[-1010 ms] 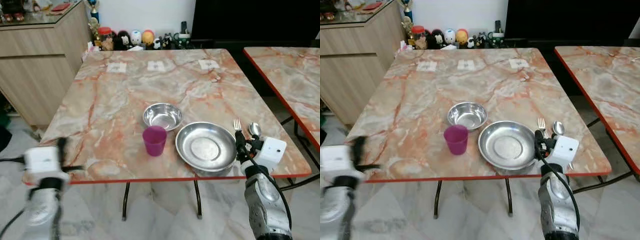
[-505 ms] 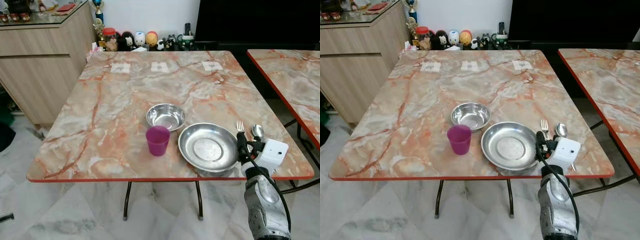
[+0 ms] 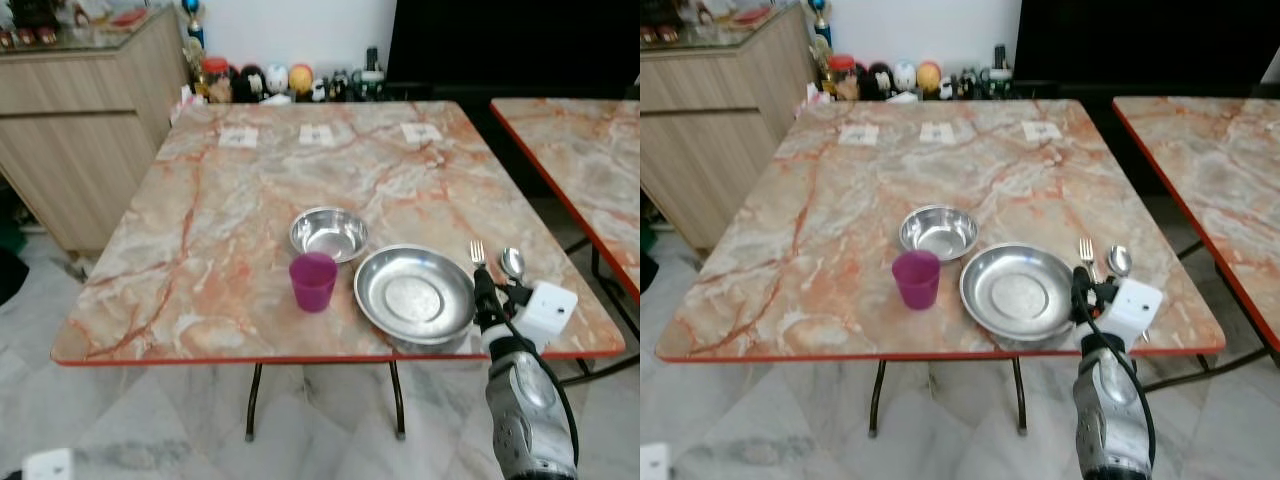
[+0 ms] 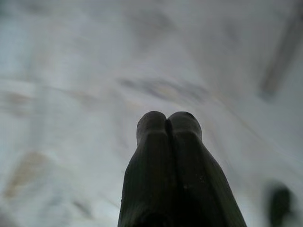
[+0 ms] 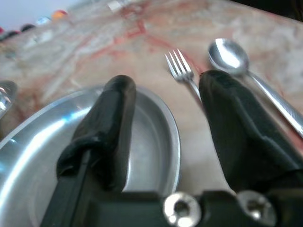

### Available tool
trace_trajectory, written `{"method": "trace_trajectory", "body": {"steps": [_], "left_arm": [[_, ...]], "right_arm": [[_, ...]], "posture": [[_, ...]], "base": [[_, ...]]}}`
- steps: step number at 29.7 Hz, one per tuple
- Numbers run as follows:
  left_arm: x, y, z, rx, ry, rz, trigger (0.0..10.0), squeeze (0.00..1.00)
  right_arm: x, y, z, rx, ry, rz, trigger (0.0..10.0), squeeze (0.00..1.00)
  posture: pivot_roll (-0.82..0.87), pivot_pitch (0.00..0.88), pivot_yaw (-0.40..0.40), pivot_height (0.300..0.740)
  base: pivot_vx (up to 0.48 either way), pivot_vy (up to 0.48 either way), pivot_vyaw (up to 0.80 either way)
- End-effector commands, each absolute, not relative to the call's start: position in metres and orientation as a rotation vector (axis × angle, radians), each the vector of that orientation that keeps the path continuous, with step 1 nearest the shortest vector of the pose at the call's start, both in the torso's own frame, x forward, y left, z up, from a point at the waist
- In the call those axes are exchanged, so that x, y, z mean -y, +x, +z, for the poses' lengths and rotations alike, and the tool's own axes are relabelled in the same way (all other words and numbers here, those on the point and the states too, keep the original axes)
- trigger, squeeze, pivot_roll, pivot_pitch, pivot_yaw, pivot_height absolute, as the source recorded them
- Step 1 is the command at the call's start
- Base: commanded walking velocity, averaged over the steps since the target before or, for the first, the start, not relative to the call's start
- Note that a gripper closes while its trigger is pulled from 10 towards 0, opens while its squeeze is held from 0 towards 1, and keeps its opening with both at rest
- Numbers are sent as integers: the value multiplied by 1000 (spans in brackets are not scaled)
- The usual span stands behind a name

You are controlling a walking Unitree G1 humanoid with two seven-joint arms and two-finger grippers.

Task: Setting the table

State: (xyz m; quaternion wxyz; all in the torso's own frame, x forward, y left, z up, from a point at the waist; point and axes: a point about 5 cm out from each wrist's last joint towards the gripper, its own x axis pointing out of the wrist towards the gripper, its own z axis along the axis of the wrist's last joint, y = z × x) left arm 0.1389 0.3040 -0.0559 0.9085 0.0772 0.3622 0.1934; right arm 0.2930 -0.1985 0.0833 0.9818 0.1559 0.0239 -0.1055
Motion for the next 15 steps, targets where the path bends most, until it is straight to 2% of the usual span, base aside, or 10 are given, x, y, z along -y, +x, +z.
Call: {"method": "trace_trajectory", "body": {"steps": [1,3,6,10,11,12,13,15], "left_arm": [[-294,140,-63,-808,152,289,10000,0],[-283,146,-69,-865,31,229,10000,0],[-267,159,-69,-857,98,66,10000,0],[-261,173,-65,-812,72,97,10000,0],[-260,176,-64,-803,63,106,10000,0],[-259,178,-63,-793,49,118,10000,0],[-257,181,-63,-777,27,132,10000,0],[-257,181,-63,-782,18,143,10000,0]], "right_arm": [[199,295,80,-76,332,-223,10000,0],[199,296,80,-75,341,-210,10000,0],[195,301,79,-88,375,-183,10000,0],[193,303,76,-103,411,-184,10000,0],[193,303,77,-98,399,-184,10000,71],[193,304,78,-91,397,-186,10000,780],[195,304,81,-71,416,-209,10000,1000],[196,304,82,-64,429,-218,10000,1000]], "posture": [[8,11,5,740],[5,13,7,740],[-18,18,16,740],[-17,17,16,740],[-16,18,18,740],[-16,18,18,740],[-17,18,17,740],[-18,17,17,740]], "base": [[0,0,0],[0,0,0],[0,0,0],[0,0,0],[0,0,0],[0,0,0],[0,0,0],[0,0,0]]}}
